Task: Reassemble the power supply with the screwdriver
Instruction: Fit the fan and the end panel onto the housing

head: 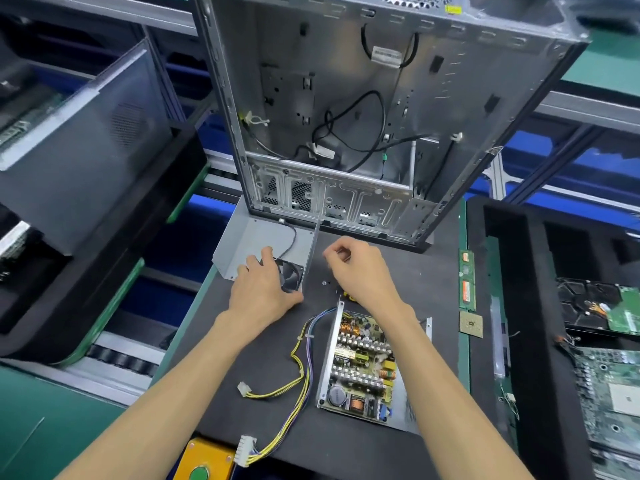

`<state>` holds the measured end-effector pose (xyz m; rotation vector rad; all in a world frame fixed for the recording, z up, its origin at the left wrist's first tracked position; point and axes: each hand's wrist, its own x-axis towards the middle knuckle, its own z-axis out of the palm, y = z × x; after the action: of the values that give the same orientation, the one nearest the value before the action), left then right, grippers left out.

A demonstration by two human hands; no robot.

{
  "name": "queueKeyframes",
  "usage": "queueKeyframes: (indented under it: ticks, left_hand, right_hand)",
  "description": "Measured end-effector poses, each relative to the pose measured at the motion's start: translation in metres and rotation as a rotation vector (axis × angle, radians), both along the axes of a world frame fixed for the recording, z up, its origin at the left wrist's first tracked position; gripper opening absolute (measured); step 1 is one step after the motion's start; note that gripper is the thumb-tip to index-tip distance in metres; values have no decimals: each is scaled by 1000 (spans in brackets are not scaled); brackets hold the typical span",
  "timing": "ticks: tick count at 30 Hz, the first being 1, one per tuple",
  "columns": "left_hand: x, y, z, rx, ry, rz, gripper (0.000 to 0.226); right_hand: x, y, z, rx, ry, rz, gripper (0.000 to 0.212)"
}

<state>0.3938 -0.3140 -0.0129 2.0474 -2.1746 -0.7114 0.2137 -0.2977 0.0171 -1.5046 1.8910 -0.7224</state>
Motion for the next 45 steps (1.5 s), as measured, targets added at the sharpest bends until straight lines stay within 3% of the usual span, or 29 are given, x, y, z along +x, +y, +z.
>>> queueKeyframes:
  ticks: [3, 6, 12, 17, 20, 24, 28, 31, 35, 40, 45]
  left_hand:
    - [4, 5, 4, -20, 32, -2, 102]
    - [13, 11, 12, -112, 146, 31, 98]
    - [21, 21, 52, -215, 418, 119, 63]
    - [9, 46, 89, -197, 802, 160, 56]
    - [-4, 62, 102, -171, 1060, 98, 51]
    - [-26, 76, 105, 121, 1289, 22, 41]
    - [-38, 87, 102, 566, 1515, 28, 55]
    - [-44, 94, 100, 777, 1645, -20, 54]
    - [-56, 99, 97, 771, 1626, -4, 44]
    - [-62, 101, 85, 601, 1335, 50, 38]
    - [-65, 108, 64, 593, 1171, 225, 39]
  right_hand:
    - [2, 2, 4, -22, -62, -16, 15]
    - [1, 6, 10, -27, -108, -18, 15]
    - [-2, 23, 24, -100, -215, -45, 14]
    - [-7, 41, 40, -134, -298, -43, 15]
    - [-9, 55, 56, -165, -475, -50, 16]
    - [-16, 77, 73, -222, -564, -42, 18]
    - [-36, 99, 71, -218, -545, -158, 22]
    - [-49, 112, 69, -216, -608, -190, 25]
    - [-62, 126, 64, -210, -642, -203, 24]
    - [-77, 145, 48, -87, -577, -256, 20]
    - [-85, 167, 23, -20, -514, -298, 29]
